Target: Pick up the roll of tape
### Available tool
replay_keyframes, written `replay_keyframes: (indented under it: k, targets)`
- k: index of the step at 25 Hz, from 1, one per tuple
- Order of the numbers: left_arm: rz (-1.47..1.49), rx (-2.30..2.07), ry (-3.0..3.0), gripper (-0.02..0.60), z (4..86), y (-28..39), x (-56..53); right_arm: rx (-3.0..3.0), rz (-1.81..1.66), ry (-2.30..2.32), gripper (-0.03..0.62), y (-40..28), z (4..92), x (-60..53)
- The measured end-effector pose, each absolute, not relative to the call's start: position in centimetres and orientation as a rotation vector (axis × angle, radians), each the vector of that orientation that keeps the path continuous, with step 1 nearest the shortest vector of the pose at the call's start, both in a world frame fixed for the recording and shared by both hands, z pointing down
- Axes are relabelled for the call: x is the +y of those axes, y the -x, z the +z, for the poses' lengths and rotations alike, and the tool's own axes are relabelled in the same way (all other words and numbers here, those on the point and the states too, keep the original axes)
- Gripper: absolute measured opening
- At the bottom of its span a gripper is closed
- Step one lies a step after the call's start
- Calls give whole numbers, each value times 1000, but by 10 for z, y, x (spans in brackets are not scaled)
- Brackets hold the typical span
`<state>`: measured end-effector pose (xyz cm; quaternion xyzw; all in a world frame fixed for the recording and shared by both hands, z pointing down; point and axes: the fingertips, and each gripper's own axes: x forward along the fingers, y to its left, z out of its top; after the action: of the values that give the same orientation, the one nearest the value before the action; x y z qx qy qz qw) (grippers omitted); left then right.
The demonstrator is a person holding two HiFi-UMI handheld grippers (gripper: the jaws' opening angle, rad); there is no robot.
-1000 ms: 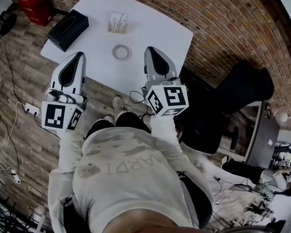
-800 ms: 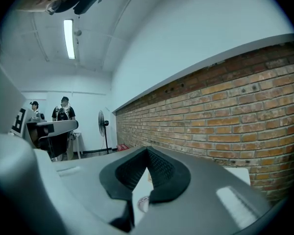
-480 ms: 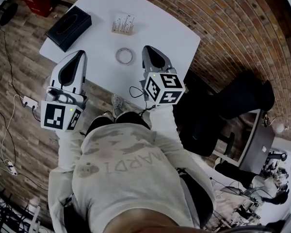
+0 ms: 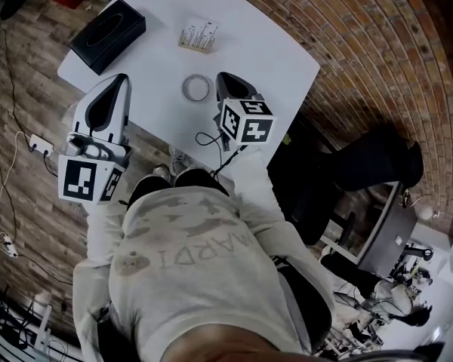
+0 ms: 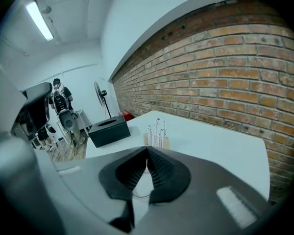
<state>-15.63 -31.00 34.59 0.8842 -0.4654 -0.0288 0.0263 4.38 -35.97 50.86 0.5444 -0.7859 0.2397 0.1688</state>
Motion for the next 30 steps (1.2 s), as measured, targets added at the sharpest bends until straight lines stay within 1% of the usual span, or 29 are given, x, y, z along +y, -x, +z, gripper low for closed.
replay_keyframes:
  k: [2,3,7,16,30]
  targets:
    - [-80,-1439,-2723,5,350,157,-315,-2209,701,-1507,17,-42,523,-366]
    - [-74,-1441,-2717,6,352,157,-316,-2200,716,-1482,44,-41,531,-369]
    - [-58,-1458,-2694,5,358,161,-321,-2156,766,-1407,54,-35,559,-376]
    - [-24,-1519,-2633,5,371,170,-328,-2031,790,-1279,116,-38,616,-387]
    - [6,-1603,-2570,6,379,182,-322,-1904,748,-1155,120,-30,665,-387]
